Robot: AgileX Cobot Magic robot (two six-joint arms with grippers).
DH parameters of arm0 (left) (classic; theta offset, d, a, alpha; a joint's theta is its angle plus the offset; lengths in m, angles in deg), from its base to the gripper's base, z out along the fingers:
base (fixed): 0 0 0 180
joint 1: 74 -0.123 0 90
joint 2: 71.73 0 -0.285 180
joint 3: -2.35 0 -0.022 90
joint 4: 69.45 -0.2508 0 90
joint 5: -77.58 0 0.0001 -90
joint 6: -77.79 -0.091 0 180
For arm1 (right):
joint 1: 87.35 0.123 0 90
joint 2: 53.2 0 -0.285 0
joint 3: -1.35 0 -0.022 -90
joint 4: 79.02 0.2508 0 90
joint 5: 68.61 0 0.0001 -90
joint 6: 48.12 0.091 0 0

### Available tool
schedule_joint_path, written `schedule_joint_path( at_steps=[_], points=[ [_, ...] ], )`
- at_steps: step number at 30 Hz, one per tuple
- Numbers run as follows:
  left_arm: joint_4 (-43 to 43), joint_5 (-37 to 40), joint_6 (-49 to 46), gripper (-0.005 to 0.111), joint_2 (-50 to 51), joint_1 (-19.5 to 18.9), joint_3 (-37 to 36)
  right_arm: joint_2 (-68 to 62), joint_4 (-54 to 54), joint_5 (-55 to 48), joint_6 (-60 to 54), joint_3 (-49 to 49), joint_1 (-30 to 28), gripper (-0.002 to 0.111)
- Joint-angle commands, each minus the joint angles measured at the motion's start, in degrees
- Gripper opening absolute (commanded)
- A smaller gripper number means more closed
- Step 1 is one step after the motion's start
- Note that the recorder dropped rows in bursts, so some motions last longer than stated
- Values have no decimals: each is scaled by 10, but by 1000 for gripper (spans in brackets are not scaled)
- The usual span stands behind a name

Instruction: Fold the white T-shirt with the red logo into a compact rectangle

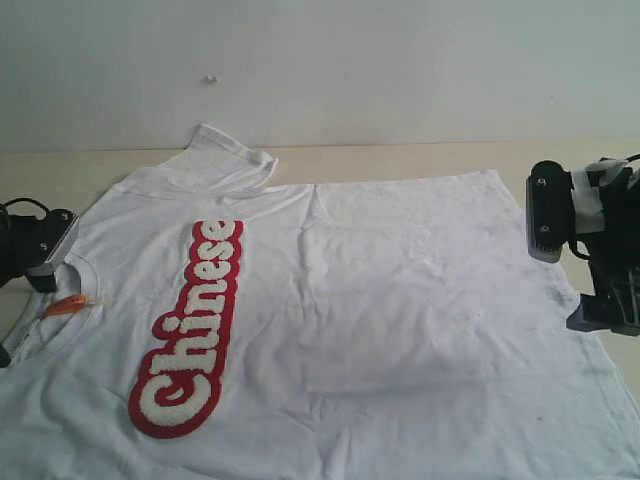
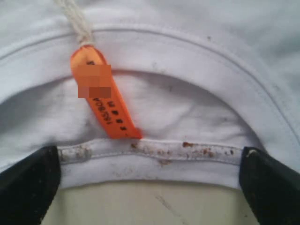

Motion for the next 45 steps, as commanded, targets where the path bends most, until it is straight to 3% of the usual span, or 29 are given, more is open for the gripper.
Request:
schedule_joint_path(
  at_steps=[1, 3, 9, 16, 22, 45],
  points=[
    [-9, 9, 2, 104, 11, 0, -3, -2, -102, 20, 62, 1, 2, 105],
    [-9, 9, 2, 104, 11, 0, -3, -2, -123, 24, 114, 12, 2, 105],
    [-9, 9, 2, 104, 11, 0, -3, -9, -92, -20, 115, 87, 2, 105],
    [-9, 8, 2, 104, 11, 0, -3, -120, -88, -208, 72, 228, 2, 105],
    [-9, 8, 2, 104, 11, 0, -3, -173, -27, -201, -77, 255, 2, 105],
    [-9, 8, 2, 104, 11, 0, -3, -274, -19, -222, -96, 312, -16, 105]
  ],
)
